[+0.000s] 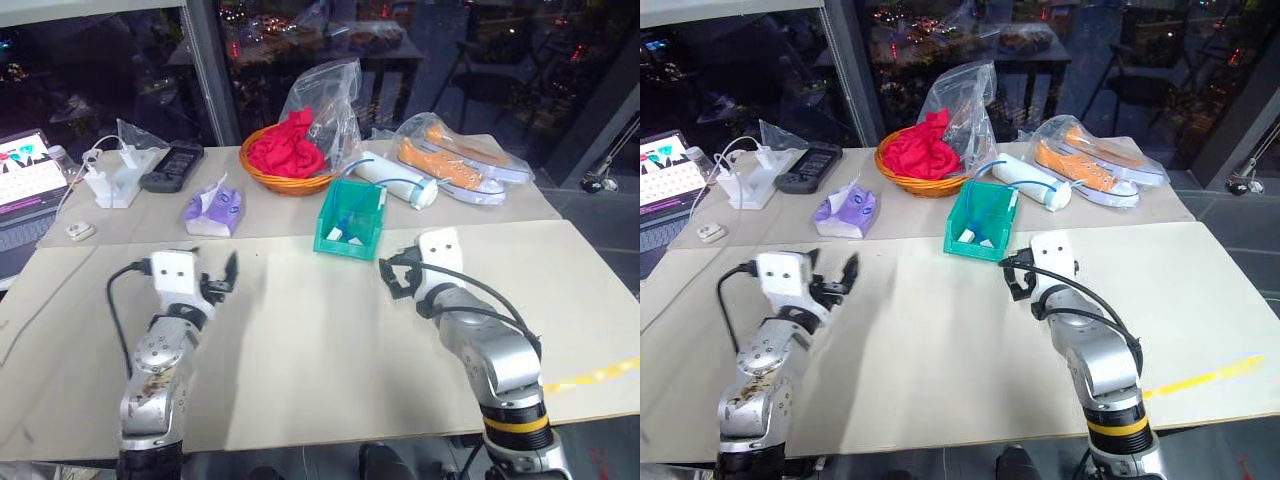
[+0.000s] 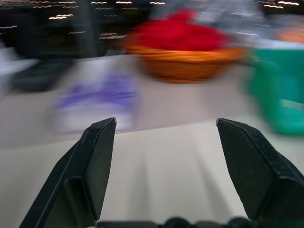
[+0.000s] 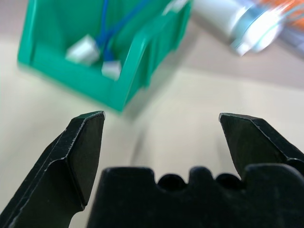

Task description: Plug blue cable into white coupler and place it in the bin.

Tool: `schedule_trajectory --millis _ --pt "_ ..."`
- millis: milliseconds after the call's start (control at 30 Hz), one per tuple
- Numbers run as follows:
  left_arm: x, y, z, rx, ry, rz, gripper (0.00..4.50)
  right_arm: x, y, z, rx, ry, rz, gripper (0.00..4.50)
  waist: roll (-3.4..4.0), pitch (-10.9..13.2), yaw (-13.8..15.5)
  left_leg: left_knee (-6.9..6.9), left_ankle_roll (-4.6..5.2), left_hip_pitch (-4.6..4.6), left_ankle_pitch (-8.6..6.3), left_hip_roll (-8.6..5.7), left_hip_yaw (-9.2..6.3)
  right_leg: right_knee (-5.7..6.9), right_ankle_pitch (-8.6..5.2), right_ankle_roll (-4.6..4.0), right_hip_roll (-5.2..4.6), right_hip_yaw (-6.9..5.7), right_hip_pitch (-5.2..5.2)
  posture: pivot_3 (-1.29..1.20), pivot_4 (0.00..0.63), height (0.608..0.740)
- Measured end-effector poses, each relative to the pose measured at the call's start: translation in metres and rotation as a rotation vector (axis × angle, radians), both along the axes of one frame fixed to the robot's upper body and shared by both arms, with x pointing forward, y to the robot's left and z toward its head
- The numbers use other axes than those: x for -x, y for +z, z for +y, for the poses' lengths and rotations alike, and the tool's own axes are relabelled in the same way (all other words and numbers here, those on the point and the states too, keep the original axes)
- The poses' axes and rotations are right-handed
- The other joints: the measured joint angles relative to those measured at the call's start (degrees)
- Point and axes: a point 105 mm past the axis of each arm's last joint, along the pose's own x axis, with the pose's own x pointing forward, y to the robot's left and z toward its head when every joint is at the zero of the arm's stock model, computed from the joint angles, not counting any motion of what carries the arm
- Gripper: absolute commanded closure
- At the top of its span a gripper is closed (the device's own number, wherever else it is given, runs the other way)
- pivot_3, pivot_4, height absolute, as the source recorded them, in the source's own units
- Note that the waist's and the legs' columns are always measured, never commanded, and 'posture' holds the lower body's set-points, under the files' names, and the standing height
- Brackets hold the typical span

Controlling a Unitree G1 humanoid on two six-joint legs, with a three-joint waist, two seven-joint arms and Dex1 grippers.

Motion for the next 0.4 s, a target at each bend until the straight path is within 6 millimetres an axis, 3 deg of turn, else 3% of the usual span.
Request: schedule_trajectory --millis 200,400 --pt "0.003 -0.026 0.020 0.043 0.111 0.080 0.89 -0.005 -0.010 -0.019 -0.012 -0.077 -0.002 0.03 -0.01 0.0 0.7 0.18 0.00 -0.05 0.00 -0.01 -0.03 -0.01 0.04 0.01 0.01 -0.01 0.03 0.00 0.150 0.723" --pt "0.003 -0.027 0.022 0.050 0.123 0.085 0.89 -0.007 -0.017 -0.029 -0.007 -0.110 0.011 0.03 0.00 0.0 0.8 0.20 0.01 -0.07 -0.01 0.00 -0.02 0.00 0.04 0.01 0.02 -0.01 0.00 0.00 0.150 0.723"
